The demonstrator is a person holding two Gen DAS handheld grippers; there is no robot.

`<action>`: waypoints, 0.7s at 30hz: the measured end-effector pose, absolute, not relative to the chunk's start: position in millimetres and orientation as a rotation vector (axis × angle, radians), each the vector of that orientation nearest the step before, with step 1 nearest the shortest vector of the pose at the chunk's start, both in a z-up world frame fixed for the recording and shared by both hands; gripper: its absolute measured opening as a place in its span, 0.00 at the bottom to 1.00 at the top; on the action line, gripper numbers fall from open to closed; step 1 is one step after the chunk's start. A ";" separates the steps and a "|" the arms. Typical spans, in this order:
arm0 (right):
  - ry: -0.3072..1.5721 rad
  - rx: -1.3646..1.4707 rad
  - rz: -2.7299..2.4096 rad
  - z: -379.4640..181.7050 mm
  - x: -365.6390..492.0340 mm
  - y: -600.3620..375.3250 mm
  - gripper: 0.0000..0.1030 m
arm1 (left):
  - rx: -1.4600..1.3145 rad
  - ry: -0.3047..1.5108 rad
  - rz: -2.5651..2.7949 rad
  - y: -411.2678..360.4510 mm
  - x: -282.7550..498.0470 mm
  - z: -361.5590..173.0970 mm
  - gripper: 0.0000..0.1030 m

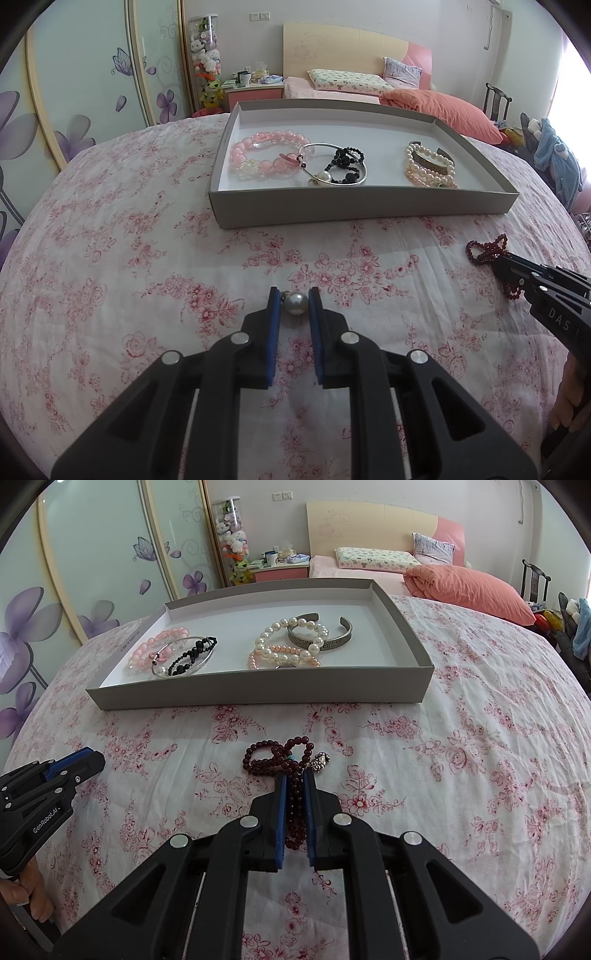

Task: Organize jewelry
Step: 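Carry the pearl earring over the tray with the left tool while the right tool carries the red beads there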

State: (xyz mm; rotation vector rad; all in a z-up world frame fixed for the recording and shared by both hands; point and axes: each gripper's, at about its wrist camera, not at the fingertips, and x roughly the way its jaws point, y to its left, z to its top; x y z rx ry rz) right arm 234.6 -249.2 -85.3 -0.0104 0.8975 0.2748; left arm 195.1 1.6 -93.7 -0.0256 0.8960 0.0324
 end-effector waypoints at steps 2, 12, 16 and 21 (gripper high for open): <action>0.898 -0.007 0.276 -85.2 234.3 -249.1 0.09 | -0.028 0.896 0.030 1.3 194.8 -93.4 0.16; 0.805 0.017 0.313 -66.9 223.4 -251.3 0.09 | -0.034 0.876 -0.005 1.5 188.9 -88.7 0.13; 0.738 0.046 0.335 -47.1 217.6 -252.8 0.09 | -0.034 0.832 -0.012 1.3 184.0 -75.3 0.13; 0.661 0.068 0.357 -22.9 213.0 -255.8 0.09 | -0.049 0.767 -0.027 2.6 180.0 -56.8 0.13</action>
